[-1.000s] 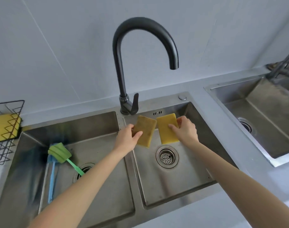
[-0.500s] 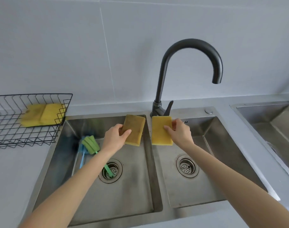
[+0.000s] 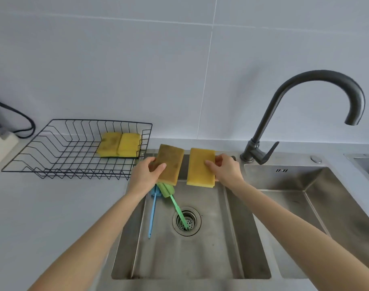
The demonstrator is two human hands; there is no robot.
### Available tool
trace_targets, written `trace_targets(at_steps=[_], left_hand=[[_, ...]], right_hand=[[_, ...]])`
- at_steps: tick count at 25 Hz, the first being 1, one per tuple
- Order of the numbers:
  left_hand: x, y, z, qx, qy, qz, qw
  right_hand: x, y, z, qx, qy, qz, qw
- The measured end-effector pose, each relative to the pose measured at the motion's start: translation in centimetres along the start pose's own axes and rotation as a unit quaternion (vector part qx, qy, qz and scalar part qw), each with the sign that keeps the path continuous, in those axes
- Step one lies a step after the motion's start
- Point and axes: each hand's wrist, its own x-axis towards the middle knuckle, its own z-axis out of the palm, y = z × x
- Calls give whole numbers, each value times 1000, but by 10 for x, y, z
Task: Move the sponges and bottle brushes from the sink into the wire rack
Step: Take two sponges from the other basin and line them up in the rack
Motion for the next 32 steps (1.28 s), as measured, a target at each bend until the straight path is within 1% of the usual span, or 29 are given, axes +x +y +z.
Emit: trace_targets(at_steps=[5,10,19,25,32], left_hand=[[13,-29,-58,-9,31,-7,999],[31,-56,-114,15,58,-22,998],[65,-106,-183,35,102,-64,992],[102,-142,-220,61,123,-91,986],[142,-180,-232,55,130,-119,983]], right_hand=[[-1,-45,43,1,-3,-8,1000],[3,-90,81,8,-17,-5,1000],[24,-159,149,-1,-52,-33,998],[55,-203,198,-31,-96,-43,994],[104,-230,259,-19,-149,3,989]])
